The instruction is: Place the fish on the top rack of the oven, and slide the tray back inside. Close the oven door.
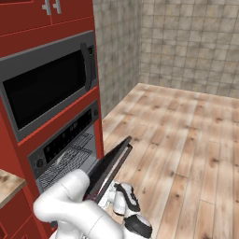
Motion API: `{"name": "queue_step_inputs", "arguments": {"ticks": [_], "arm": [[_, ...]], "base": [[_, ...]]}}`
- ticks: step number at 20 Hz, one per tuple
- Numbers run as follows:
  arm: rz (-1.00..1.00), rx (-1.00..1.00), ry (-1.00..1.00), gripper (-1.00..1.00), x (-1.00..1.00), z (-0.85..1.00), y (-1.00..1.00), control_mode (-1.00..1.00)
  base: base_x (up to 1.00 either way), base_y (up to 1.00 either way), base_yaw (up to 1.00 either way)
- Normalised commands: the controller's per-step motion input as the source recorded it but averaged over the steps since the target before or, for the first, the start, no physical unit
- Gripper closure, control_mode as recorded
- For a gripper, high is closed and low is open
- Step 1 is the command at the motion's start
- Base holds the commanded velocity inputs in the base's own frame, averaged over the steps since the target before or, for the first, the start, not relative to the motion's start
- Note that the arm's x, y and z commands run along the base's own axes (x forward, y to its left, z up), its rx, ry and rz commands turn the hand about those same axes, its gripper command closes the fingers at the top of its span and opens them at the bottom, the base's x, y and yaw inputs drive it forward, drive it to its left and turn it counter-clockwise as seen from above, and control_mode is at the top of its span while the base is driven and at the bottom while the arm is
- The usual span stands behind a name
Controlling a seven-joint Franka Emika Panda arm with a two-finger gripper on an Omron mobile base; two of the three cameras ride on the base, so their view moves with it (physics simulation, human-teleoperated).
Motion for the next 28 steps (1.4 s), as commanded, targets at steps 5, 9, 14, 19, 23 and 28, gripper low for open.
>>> {"name": "queue_step_inputs", "arguments": {"ticks": [5,9,14,19,23,28], "arm": [[0.26,0.53,-0.32,-1.00,1.00,0.64,1.00,-1.00],[0.27,0.49,-0.22,-1.00,1.00,0.70,1.00,-1.00],[0.28,0.45,-0.10,-1.00,1.00,0.71,1.00,-1.00],[0.29,0.38,0.00,-1.00,1.00,0.40,1.00,-1.00],[0.27,0.26,0.00,-1.00,1.00,-0.02,1.00,-1.00],[0.07,0.00,0.02,-1.00,0.53,-0.18,0.95,-1.00]], "base": [[0.00,0.00,0.00],[0.00,0.00,0.00],[0.00,0.00,0.00],[0.00,0.00,0.00],[0.00,0.00,0.00],[0.00,0.00,0.00]]}}
